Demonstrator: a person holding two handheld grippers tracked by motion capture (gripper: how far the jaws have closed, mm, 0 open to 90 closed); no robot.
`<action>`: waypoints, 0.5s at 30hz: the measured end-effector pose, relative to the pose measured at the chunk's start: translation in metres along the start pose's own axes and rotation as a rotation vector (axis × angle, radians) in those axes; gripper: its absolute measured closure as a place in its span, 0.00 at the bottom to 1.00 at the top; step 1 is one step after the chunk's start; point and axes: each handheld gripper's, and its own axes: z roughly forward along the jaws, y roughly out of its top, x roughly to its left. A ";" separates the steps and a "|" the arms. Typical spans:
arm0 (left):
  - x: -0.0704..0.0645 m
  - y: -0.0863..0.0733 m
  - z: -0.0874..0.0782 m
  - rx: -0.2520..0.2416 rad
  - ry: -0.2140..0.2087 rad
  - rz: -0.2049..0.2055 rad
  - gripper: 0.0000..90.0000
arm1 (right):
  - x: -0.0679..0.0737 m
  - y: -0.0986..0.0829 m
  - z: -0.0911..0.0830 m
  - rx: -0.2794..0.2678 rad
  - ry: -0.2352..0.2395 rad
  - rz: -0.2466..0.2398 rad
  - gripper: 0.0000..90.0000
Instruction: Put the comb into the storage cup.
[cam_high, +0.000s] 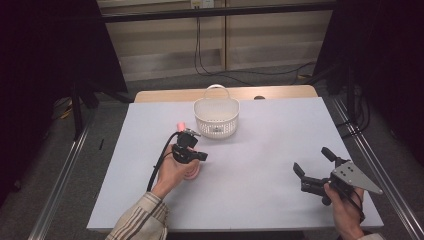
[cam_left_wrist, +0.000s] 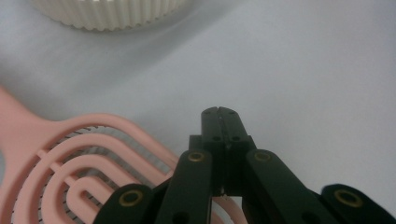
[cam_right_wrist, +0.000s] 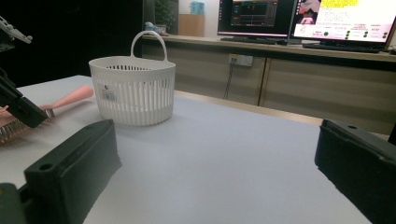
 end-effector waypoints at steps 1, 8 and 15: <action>0.000 0.000 0.000 0.000 0.000 -0.001 1.00 | 0.000 0.000 0.000 0.001 0.001 -0.004 0.00; 0.000 -0.002 0.000 -0.005 -0.004 -0.001 1.00 | 0.000 0.000 0.000 0.000 0.003 -0.002 0.00; -0.001 -0.004 0.004 0.007 -0.011 -0.002 1.00 | 0.000 0.000 0.000 0.002 0.000 -0.005 0.00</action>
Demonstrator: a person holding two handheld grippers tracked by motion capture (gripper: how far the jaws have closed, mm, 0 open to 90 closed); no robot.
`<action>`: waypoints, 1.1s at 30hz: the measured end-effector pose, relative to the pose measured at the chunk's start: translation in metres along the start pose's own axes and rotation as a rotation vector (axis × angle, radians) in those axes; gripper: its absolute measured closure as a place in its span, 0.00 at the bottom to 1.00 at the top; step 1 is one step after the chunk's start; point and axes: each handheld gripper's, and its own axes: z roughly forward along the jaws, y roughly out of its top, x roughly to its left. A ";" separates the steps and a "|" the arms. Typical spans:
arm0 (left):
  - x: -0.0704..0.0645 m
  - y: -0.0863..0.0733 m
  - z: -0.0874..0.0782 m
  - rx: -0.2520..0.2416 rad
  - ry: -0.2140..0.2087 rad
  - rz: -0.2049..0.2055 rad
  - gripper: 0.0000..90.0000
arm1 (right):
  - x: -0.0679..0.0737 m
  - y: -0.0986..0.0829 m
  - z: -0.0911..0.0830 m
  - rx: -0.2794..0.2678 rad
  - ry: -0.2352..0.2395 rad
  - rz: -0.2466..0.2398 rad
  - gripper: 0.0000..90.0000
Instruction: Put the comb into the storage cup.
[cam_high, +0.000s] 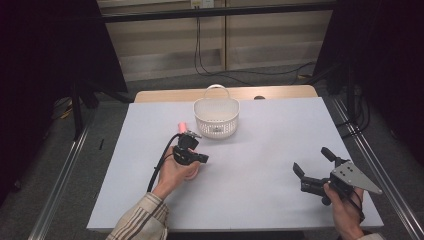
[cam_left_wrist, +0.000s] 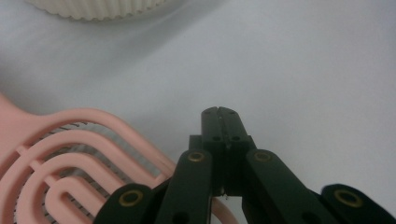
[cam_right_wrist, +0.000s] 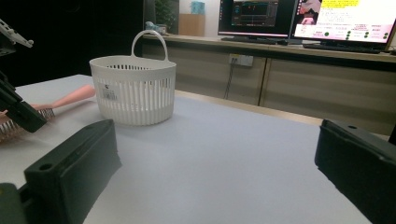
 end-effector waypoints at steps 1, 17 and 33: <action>0.001 0.000 -0.001 0.004 0.001 0.002 1.00 | 0.000 0.000 0.000 -0.001 0.000 -0.001 0.00; 0.010 -0.005 -0.006 0.000 0.002 -0.029 1.00 | 0.000 0.000 0.000 0.004 0.006 0.003 0.00; 0.010 -0.010 -0.016 -0.017 -0.052 -0.030 1.00 | 0.000 0.000 0.001 0.005 0.006 0.002 0.00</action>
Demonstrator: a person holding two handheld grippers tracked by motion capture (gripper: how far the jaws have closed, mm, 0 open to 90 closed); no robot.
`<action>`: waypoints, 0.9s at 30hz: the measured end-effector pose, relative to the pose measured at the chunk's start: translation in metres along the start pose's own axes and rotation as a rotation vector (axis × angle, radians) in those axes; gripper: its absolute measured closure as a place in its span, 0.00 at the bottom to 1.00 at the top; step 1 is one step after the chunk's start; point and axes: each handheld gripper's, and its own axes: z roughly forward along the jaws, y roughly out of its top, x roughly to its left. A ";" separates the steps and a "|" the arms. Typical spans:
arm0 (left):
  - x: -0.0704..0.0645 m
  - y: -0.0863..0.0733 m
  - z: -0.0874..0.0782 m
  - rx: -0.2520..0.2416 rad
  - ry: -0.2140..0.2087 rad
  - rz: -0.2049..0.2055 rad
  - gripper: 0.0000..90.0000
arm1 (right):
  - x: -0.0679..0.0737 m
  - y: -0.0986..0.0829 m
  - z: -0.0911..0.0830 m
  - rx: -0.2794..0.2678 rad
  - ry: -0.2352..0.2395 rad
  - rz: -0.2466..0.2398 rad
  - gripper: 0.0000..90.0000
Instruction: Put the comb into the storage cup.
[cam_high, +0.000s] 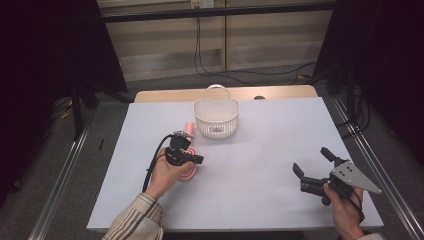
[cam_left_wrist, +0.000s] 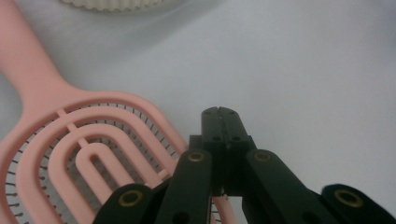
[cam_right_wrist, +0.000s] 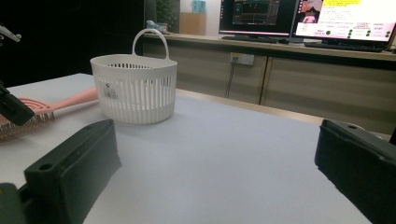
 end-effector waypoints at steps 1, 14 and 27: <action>0.000 0.000 0.000 0.002 0.002 0.002 1.00 | 0.000 0.000 0.000 -0.001 0.000 -0.001 0.00; 0.002 -0.005 -0.004 0.006 0.000 -0.007 1.00 | 0.000 0.000 -0.001 0.000 0.003 0.000 0.00; 0.003 -0.011 -0.009 -0.003 -0.019 -0.021 1.00 | 0.000 0.000 -0.001 -0.004 0.002 0.002 0.00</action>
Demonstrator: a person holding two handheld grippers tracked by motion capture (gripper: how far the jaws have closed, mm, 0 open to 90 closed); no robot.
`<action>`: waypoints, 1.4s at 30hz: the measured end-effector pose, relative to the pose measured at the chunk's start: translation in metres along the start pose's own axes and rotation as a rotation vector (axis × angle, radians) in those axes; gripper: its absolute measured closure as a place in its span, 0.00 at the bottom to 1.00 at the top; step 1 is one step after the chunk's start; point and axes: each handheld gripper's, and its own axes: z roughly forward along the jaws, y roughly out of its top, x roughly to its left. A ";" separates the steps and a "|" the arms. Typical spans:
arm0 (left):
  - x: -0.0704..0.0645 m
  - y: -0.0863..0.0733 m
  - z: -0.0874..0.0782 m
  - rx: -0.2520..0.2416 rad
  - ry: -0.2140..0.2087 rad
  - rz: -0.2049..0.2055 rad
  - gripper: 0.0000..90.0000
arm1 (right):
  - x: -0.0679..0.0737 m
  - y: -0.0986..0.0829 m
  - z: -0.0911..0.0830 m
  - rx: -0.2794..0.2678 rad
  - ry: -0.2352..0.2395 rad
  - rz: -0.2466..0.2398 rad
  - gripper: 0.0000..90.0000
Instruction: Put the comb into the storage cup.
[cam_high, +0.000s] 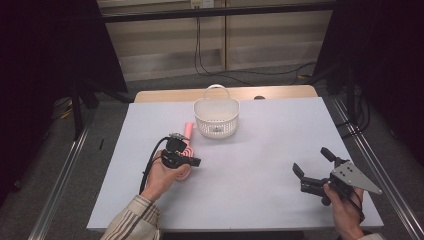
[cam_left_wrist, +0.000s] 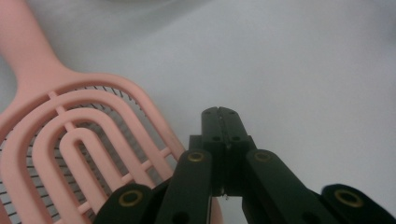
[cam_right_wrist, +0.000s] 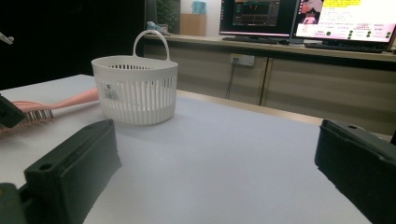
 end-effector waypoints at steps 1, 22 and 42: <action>0.000 -0.001 0.000 0.000 -0.002 -0.003 1.00 | 0.000 0.000 0.000 0.000 0.000 0.000 0.00; -0.004 -0.008 -0.003 0.017 -0.023 0.017 1.00 | 0.000 0.000 0.000 0.003 0.001 -0.003 0.00; 0.002 -0.009 -0.012 0.018 0.000 -0.004 1.00 | 0.000 0.000 0.000 -0.001 0.001 -0.002 0.00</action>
